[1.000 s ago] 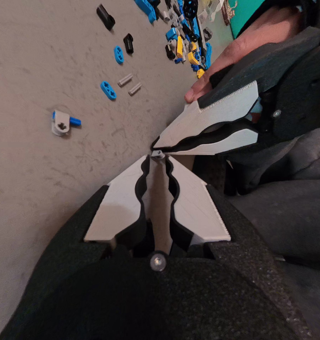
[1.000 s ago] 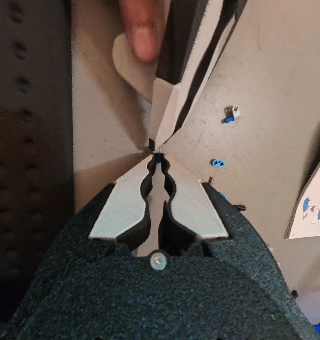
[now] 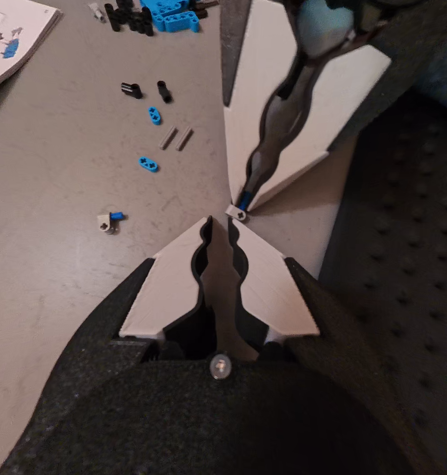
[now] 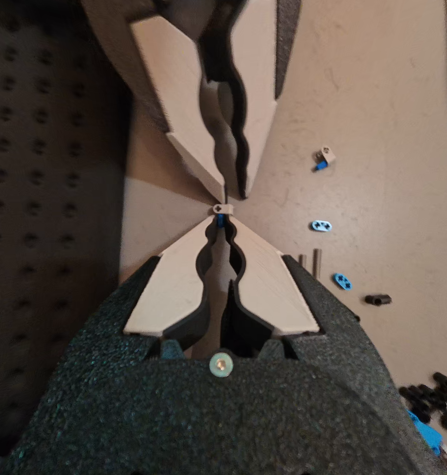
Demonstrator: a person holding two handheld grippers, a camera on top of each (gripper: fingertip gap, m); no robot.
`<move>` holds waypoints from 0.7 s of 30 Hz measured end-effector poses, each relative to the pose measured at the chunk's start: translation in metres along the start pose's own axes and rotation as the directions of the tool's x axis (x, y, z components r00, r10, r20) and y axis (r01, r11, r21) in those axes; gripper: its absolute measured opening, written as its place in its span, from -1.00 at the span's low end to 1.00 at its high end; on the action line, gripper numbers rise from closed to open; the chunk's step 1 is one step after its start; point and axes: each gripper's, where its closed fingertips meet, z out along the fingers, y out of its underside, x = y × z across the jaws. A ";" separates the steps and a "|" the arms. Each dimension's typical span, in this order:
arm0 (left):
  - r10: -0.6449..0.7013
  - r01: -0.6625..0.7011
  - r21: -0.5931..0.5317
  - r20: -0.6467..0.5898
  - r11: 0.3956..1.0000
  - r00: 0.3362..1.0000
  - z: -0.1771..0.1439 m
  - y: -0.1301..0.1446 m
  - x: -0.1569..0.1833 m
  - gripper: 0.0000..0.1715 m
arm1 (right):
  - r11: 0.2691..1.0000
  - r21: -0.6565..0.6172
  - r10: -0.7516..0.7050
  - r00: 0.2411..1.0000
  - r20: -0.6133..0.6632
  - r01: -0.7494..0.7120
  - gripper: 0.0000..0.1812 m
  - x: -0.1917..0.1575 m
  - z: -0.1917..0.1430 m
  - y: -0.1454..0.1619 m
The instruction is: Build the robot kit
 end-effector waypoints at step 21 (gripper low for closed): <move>0.107 -0.107 -0.003 0.003 0.994 0.994 -0.002 0.003 0.008 -0.86 | 0.998 0.057 -0.004 0.998 -0.055 0.007 -0.95 0.006 0.004 -0.002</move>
